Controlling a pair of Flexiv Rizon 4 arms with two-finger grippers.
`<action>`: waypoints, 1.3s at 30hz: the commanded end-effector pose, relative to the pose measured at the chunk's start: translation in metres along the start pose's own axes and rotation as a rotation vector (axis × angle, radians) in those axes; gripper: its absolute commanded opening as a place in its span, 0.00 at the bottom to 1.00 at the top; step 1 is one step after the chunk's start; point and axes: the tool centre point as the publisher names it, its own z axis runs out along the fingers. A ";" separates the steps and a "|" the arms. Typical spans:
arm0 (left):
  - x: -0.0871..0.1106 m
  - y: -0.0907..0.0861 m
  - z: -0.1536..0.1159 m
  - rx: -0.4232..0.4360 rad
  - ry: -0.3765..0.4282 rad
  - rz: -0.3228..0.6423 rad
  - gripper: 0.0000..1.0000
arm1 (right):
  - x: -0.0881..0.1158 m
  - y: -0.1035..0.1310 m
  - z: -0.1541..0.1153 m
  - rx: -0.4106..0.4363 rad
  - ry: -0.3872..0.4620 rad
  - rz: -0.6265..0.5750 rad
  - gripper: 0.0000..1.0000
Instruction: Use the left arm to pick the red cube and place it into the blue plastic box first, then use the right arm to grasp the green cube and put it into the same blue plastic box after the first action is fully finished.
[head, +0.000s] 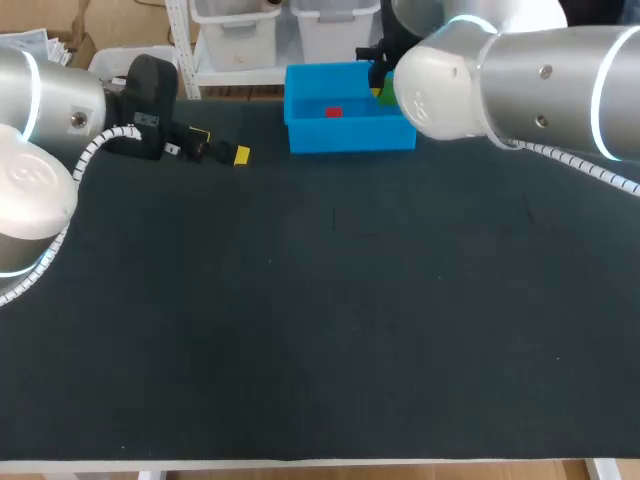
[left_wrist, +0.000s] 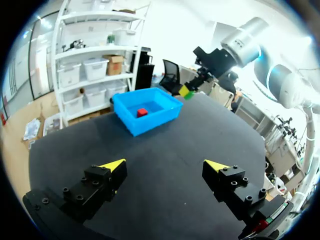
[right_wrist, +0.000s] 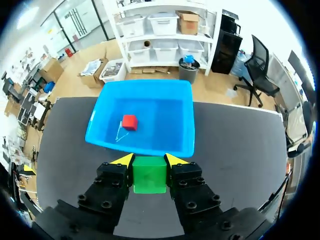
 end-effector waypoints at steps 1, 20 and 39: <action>0.002 0.001 -0.001 0.007 -0.010 0.003 1.00 | -0.016 0.000 0.011 -0.034 0.010 -0.010 0.00; 0.002 0.001 -0.001 0.007 -0.010 0.003 1.00 | -0.018 -0.003 0.011 -0.092 -0.018 -0.030 0.00; 0.002 0.001 -0.001 0.007 -0.010 0.003 1.00 | -0.023 -0.003 0.015 -0.081 -0.017 -0.036 0.00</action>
